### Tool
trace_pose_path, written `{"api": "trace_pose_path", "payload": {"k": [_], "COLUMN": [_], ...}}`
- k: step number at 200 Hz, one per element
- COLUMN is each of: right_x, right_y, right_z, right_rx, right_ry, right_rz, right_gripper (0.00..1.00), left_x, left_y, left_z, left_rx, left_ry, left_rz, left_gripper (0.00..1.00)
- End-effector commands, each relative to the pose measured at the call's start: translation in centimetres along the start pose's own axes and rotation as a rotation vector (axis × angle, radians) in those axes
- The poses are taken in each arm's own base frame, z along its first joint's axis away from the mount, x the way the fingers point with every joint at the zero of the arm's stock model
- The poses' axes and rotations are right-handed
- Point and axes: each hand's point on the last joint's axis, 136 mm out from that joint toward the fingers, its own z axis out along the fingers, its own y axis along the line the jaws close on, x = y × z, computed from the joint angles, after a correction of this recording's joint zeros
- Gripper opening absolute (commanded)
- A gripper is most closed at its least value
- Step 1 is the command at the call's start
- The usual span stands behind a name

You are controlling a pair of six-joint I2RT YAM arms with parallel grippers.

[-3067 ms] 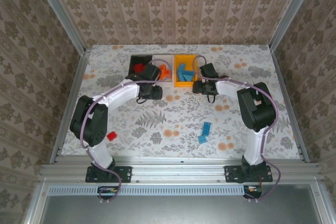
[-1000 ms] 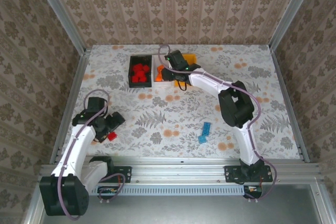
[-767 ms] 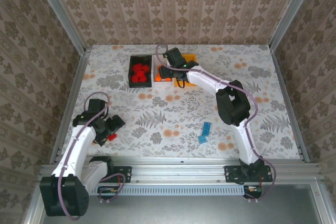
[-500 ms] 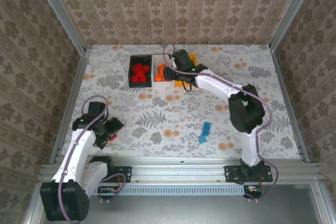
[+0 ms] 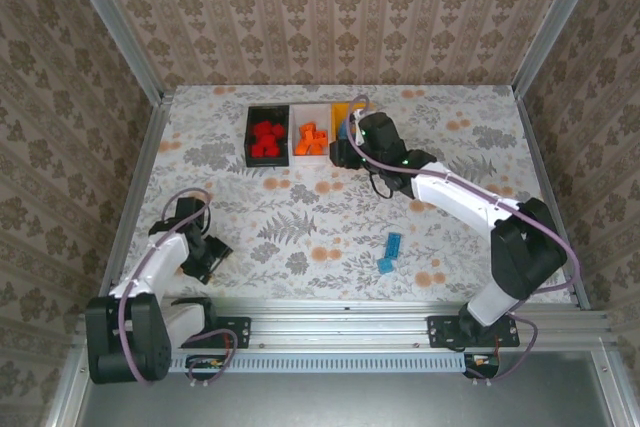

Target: Sort the legos into containers by color

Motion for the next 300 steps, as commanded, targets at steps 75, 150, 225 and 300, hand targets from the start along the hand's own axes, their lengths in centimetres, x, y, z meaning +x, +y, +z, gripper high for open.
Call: {"api": "trace_pose_path", "payload": {"k": [75,150,225,300], "right_x": [-1.0,-1.2,-1.4,-1.1], "right_y": [0.4,0.2,0.2,-0.1], "right_z": [-2.9,-3.2,-3.5,-3.7], "right_rx": [-0.025,-0.009,-0.008,-0.003], "right_ry": [-0.067,-0.079,-0.085,-0.083], "right_rz": [0.008,-0.005,-0.010,-0.001], "right_gripper": [0.55,0.55,0.55,0.55], "left_x": [-2.2,-3.9,-5.1,-5.4], "left_y": [-0.3,-0.1,-0.6,-5.5], "left_z": [0.2,0.7,0.9,-3.6], "left_rx": [-0.027,-0.091,-0.092,0.073], "left_ry": [-0.020,0.003,-0.015,-0.079], "left_rz": [0.023,0.038,0.069,0.139], "left_gripper": [0.63,0.68,0.47,0.45]}}
